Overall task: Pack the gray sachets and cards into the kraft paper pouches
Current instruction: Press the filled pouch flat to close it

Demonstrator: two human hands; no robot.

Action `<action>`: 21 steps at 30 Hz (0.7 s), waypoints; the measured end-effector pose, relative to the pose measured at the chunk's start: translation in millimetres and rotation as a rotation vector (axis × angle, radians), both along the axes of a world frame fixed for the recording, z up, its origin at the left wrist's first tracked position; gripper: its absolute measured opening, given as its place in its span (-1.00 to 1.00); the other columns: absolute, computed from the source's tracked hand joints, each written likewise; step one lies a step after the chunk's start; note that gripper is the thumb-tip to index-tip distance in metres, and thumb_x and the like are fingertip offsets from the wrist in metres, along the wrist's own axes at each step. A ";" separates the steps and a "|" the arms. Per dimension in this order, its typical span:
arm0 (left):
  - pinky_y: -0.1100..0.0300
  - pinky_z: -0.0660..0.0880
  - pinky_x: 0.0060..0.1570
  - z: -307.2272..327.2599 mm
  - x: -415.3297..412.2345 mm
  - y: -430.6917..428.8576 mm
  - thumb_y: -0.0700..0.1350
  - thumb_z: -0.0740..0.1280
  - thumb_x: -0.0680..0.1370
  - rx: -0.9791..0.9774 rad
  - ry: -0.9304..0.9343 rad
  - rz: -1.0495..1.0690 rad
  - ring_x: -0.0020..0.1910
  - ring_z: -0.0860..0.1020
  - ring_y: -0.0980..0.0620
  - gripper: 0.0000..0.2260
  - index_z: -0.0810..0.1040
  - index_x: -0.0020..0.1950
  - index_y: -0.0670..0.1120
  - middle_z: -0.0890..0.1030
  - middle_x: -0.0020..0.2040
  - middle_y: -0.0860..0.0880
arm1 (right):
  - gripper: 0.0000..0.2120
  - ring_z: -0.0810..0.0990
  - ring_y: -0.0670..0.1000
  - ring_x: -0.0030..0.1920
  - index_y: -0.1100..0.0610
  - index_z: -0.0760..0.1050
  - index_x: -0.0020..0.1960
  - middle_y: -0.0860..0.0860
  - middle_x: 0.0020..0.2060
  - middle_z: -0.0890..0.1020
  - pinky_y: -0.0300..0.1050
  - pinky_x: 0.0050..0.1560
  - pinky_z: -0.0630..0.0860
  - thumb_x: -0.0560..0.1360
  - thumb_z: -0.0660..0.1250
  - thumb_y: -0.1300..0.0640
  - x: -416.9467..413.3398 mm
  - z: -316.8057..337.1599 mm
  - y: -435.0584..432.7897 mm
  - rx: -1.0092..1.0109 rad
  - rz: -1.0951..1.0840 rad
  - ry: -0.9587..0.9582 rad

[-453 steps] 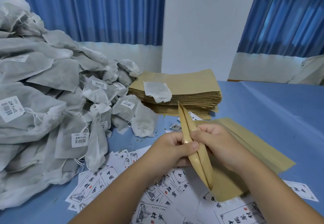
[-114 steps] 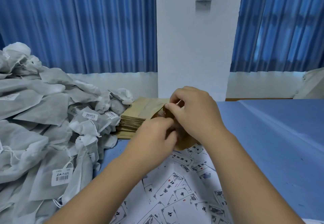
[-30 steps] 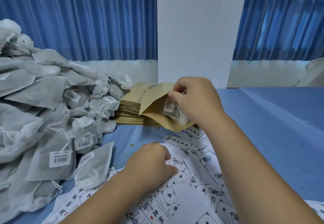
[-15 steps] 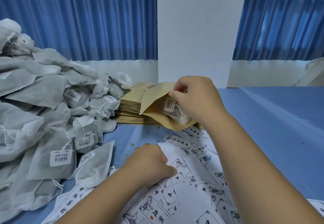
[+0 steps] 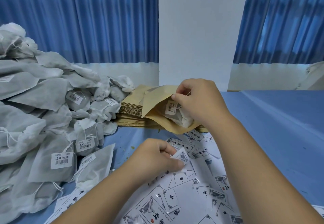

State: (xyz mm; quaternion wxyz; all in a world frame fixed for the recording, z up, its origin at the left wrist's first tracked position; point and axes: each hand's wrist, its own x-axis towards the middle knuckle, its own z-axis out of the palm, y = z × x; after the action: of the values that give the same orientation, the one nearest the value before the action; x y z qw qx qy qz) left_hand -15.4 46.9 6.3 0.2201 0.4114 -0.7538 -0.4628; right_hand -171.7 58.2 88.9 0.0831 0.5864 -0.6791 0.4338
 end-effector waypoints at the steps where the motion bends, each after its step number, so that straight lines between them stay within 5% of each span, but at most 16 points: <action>1: 0.42 0.33 -0.49 1.0 0.4 -0.2 -0.04 0.58 0.36 -0.015 0.007 0.019 -0.50 0.45 0.20 -0.83 0.63 -0.16 -0.03 0.52 -0.45 0.15 | -0.87 0.56 -0.09 -0.21 -0.01 0.56 -0.28 -0.16 -0.32 0.59 -0.04 -0.15 0.55 0.42 0.42 0.00 -0.1 0.3 0.6 0.004 0.003 -0.004; 4: 0.36 0.35 -0.44 3.8 0.2 0.2 -0.05 0.50 0.43 -0.220 0.040 0.105 -0.48 0.41 0.22 -0.87 0.59 -0.24 -0.01 0.51 -0.40 0.12 | -0.87 0.57 -0.09 -0.20 -0.02 0.56 -0.28 -0.16 -0.32 0.59 -0.02 -0.13 0.56 0.42 0.42 0.01 -0.5 1.6 1.7 0.015 0.009 -0.018; 8: 0.16 0.40 -0.31 12.9 4.6 8.8 -0.01 0.32 0.53 -0.744 -0.002 0.147 -0.29 0.45 0.15 -0.89 0.45 -0.18 0.06 0.50 -0.28 0.12 | -0.87 0.57 -0.09 -0.21 -0.02 0.56 -0.28 -0.16 -0.33 0.59 -0.01 -0.13 0.57 0.42 0.43 0.01 -0.2 2.5 2.6 0.022 0.013 -0.017; 12: 0.12 0.42 -0.39 28.9 8.6 15.6 -0.22 0.36 0.46 -1.238 -0.067 0.062 -0.31 0.52 -0.03 -0.94 0.52 -0.12 -0.07 0.53 -0.28 0.05 | -0.88 0.57 -0.07 -0.20 -0.01 0.57 -0.26 -0.15 -0.30 0.60 0.00 -0.12 0.57 0.43 0.42 0.01 2.0 4.1 4.1 0.030 0.037 -0.021; 16: 0.16 0.34 -0.55 43.8 0.3 13.0 -0.19 0.37 0.44 -1.314 -0.102 0.060 -0.45 0.48 -0.06 -0.96 0.53 -0.14 -0.12 0.52 -0.36 0.01 | -0.88 0.56 -0.07 -0.19 -0.01 0.56 -0.26 -0.14 -0.29 0.59 -0.03 -0.13 0.55 0.43 0.41 0.01 6.2 6.3 6.1 0.008 0.044 -0.005; 21: 0.13 0.31 -0.35 54.6 -33.8 -13.6 -0.10 0.18 0.60 -1.333 -0.624 -0.023 -0.19 0.59 -0.10 -0.79 0.38 0.23 -0.06 0.57 -0.12 -0.02 | -0.84 0.53 -0.04 -0.16 -0.04 0.50 -0.29 -0.13 -0.27 0.58 -0.13 -0.21 0.44 0.46 0.37 -0.01 7.6 13.5 9.3 -0.021 0.018 0.054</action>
State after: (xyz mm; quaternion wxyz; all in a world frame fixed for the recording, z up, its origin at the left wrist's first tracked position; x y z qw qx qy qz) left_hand -49.2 33.3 60.9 0.1938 0.2948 -0.9069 0.2303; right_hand -164.2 67.6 102.4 0.1037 0.6030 -0.6666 0.4257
